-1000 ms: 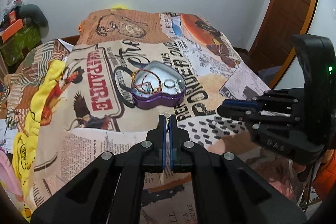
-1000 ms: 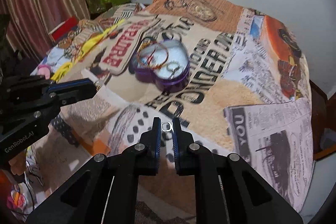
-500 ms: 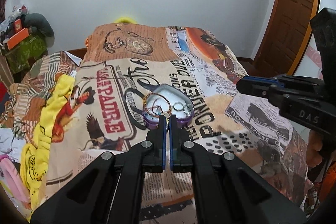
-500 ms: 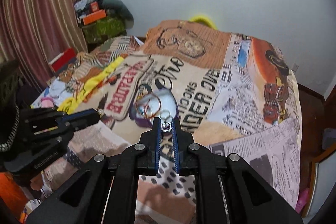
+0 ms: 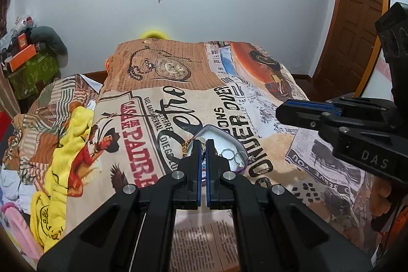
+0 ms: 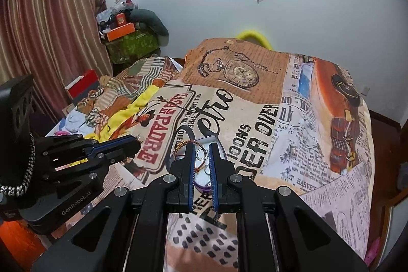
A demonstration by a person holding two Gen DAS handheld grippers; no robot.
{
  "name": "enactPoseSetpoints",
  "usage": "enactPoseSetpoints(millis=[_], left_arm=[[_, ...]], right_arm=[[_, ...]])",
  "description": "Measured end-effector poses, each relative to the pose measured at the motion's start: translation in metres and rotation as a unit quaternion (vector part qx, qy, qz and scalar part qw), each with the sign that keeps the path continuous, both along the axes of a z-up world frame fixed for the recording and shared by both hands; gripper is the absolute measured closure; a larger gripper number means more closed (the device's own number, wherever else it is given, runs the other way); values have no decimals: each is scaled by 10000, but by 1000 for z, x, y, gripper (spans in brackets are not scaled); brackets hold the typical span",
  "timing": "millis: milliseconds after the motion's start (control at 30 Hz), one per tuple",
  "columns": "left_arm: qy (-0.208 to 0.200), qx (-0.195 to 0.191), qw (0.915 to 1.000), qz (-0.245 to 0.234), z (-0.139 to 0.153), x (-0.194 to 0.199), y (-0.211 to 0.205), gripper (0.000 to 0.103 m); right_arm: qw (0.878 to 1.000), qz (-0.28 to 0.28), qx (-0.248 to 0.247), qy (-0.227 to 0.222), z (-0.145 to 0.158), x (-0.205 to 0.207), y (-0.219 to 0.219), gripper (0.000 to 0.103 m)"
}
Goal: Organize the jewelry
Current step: 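Carry both rings into the heart tin and open both tools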
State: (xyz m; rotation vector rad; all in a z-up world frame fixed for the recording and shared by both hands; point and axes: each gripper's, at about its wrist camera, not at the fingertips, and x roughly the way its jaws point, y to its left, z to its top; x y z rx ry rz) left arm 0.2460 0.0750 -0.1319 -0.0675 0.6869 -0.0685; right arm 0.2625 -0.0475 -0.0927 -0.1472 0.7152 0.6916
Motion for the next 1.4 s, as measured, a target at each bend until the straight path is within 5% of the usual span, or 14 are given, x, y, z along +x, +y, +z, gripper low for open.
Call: enactPoseSetpoints(millis=[600, 1100, 1400], left_arm=[[726, -325, 9963, -311, -50, 68, 5, 102], [813, -145, 9959, -370, -58, 69, 2, 101], [694, 124, 9974, -129, -45, 51, 13, 80]], right_arm=[[9968, 122, -333, 717, -53, 55, 24, 94], [9928, 343, -459, 1056, -68, 67, 40, 94], [9905, 300, -500, 1243, -71, 67, 39, 84]])
